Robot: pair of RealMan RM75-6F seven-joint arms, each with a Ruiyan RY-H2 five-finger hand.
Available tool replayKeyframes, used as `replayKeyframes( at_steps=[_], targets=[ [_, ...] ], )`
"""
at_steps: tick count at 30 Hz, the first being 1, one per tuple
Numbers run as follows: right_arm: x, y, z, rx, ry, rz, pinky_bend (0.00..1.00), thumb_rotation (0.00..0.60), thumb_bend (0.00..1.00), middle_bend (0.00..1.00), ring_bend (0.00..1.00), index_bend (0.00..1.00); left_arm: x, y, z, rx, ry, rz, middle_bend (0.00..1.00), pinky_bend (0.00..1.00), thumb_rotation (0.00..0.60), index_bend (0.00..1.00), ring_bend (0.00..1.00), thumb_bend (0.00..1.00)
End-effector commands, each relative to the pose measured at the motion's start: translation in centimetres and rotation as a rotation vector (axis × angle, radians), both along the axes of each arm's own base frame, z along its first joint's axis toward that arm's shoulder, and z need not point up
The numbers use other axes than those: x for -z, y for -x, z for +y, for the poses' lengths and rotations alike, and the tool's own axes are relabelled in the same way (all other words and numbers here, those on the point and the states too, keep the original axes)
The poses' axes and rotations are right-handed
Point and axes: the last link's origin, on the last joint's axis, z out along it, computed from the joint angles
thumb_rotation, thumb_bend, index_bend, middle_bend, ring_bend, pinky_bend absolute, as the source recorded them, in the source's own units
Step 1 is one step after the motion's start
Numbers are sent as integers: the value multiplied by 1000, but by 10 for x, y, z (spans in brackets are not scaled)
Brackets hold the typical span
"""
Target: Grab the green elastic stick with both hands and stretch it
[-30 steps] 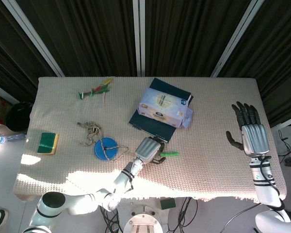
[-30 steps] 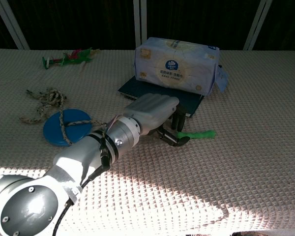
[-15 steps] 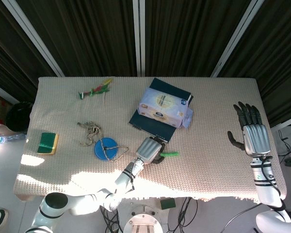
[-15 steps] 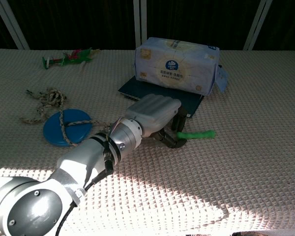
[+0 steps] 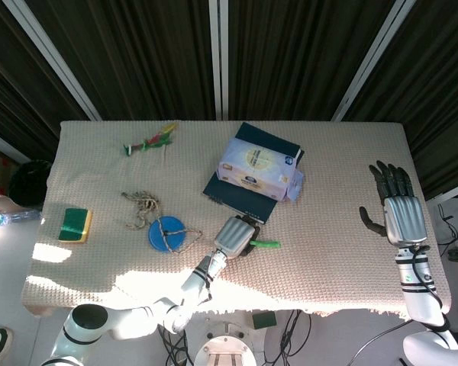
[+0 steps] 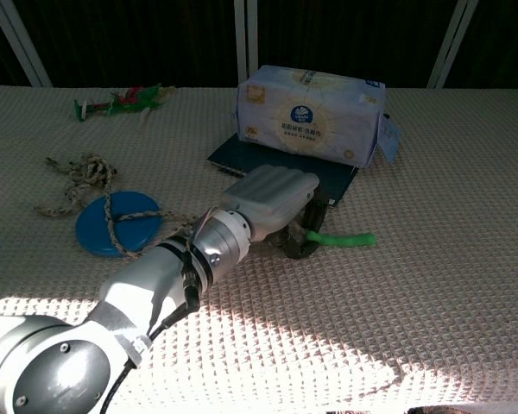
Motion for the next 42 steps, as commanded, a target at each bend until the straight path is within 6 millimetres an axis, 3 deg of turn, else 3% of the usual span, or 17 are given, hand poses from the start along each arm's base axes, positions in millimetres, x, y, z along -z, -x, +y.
replayKeyframes(
  at_steps=[1, 9, 17, 23, 32, 42],
  targets=[
    [0, 0, 0, 0, 0, 0, 0, 600, 355, 4, 0, 0, -3, -1, 0, -3, -3, -18, 429, 398, 597, 592, 344, 310],
    [6, -6, 2, -15, -30, -9, 0, 600, 356, 4, 0, 0, -20, -1, 2, -41, 7, -100, 434, 402, 599, 600, 345, 311],
    [40, -26, 14, -61, -161, -16, 0, 600, 363, 50, 0, 5, -40, 9, 8, -106, 18, -141, 434, 403, 599, 604, 345, 311],
    [79, -39, 28, -42, -261, -12, 0, 600, 367, 83, 0, 144, -44, 23, 11, -146, 22, -134, 434, 404, 599, 607, 345, 311],
    [122, -47, 26, -10, -289, -51, 0, 600, 372, 76, 0, 350, -45, 37, 5, -159, 27, -112, 423, 399, 598, 608, 345, 311],
    [151, -73, 12, -51, -335, -77, 0, 600, 372, 24, 0, 380, -42, 40, 5, -184, 30, -124, 402, 380, 599, 606, 343, 311]
  ],
)
